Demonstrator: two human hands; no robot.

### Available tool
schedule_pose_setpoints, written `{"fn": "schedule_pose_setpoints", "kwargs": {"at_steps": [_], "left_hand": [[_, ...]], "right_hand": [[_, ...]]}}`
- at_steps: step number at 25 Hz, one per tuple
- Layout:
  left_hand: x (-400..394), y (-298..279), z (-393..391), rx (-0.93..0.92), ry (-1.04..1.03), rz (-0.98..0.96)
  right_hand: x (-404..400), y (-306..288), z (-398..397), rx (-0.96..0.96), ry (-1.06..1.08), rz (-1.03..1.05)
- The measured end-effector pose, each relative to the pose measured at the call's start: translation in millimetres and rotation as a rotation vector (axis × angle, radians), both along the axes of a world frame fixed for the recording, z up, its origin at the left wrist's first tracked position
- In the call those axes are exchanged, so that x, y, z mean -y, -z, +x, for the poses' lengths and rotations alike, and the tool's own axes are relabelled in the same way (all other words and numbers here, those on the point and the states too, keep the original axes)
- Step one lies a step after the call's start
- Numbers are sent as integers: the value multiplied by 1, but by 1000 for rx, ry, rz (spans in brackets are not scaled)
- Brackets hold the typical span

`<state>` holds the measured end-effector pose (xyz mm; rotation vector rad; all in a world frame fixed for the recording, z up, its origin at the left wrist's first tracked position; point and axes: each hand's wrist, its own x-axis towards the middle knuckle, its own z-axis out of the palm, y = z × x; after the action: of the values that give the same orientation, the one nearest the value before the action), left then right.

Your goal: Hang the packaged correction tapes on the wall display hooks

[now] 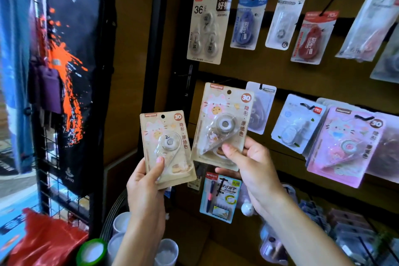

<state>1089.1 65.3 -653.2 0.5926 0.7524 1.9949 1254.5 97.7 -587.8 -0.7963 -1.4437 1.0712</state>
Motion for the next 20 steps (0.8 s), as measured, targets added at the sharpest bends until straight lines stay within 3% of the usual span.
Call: {"fn": "schedule_pose_setpoints", "kwargs": {"at_steps": [12, 20], "left_hand": [[1, 0, -2, 23, -13, -18], [1, 1, -11, 83, -53, -34]], "right_hand": [[-39, -22, -34, 21, 115, -90], [-44, -19, -44, 33, 161, -9]]}}
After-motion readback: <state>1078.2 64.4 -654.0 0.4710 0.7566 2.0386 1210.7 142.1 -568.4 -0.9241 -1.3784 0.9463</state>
